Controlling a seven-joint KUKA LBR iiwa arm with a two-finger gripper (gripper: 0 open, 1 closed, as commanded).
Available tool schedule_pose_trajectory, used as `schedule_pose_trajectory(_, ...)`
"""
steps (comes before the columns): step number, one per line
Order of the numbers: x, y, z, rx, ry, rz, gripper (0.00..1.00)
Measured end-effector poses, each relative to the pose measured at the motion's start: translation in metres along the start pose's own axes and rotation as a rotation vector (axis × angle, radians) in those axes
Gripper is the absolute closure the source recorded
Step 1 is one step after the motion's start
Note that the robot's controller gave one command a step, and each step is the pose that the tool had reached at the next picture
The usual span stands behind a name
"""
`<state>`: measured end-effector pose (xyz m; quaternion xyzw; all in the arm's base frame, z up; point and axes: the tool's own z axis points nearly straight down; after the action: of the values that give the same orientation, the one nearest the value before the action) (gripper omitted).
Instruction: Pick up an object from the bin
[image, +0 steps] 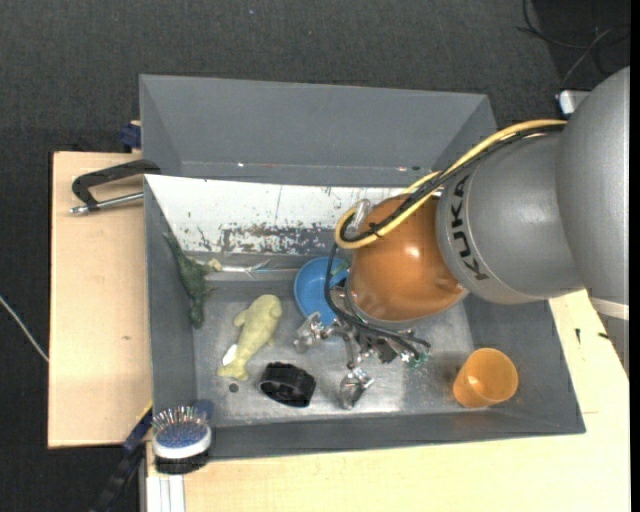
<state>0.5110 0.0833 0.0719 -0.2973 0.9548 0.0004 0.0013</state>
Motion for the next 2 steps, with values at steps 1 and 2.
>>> schedule_pose_trajectory(1,-0.0549,0.0939,-0.0008,-0.002,-0.006,-0.248,0.00)
schedule_pose_trajectory(2,-0.0539,0.0911,-0.0015,0.000,-0.003,-0.243,1.00)
